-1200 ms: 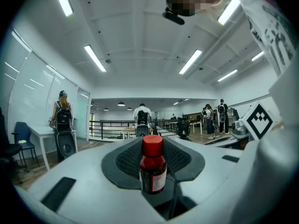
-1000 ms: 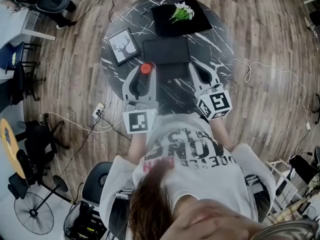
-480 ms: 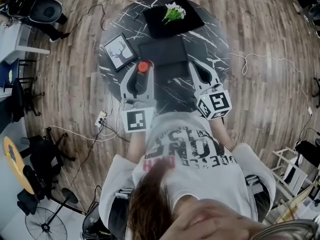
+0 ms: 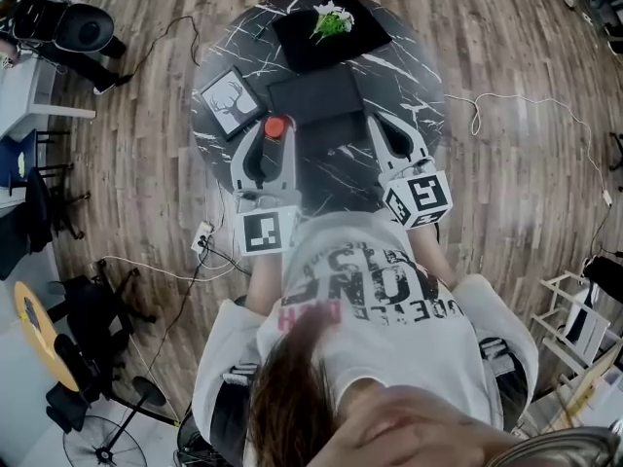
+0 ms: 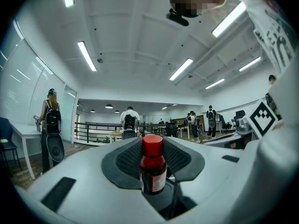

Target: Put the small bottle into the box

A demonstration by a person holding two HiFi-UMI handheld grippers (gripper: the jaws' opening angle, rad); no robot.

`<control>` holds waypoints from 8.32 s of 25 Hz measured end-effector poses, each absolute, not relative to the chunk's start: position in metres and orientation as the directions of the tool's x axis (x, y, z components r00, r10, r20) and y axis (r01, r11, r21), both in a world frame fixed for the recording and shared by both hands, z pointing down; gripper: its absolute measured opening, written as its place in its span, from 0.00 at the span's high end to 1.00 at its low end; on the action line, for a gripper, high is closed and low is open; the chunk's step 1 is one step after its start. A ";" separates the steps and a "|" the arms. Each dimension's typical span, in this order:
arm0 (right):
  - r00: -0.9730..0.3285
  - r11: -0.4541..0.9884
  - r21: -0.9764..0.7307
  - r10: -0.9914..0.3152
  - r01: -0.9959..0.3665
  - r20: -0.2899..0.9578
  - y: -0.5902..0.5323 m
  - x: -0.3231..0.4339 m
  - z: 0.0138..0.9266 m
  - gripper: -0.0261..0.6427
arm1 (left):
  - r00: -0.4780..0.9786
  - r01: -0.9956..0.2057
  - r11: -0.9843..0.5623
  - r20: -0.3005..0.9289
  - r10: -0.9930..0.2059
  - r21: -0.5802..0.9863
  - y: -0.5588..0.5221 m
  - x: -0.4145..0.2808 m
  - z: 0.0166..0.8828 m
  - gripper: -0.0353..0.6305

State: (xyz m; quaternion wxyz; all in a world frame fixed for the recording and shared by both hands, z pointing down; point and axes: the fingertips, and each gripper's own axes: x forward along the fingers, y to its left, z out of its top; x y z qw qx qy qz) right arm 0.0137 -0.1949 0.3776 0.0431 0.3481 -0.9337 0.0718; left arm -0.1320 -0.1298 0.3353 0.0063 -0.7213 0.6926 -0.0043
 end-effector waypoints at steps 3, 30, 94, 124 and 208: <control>-0.744 0.738 -0.101 -0.654 -0.667 0.133 -0.190 0.017 0.377 0.95 | 0.053 -0.999 -0.053 -0.006 -0.999 -0.010 -0.128 -0.131 0.334 0.75; -0.695 0.694 -0.087 -0.693 -0.715 0.193 -0.182 0.029 0.398 0.95 | 0.110 -0.994 -0.110 -0.015 -0.994 -0.027 -0.140 -0.141 0.325 0.75; -0.569 0.566 -0.108 -0.766 -0.818 0.300 -0.176 0.051 0.431 0.95 | 0.335 -0.942 -0.328 0.270 -0.903 0.074 -0.198 -0.076 0.519 0.75; -0.547 0.548 -0.099 -0.770 -0.831 0.329 -0.177 0.057 0.438 0.95 | 0.386 -0.921 -0.375 0.354 -0.852 0.100 -0.199 -0.057 0.575 0.75; -0.543 0.535 -0.109 -0.793 -0.838 0.278 -0.147 0.027 0.424 0.95 | 0.467 -0.879 -0.459 0.426 -0.775 0.129 -0.176 -0.058 0.554 0.56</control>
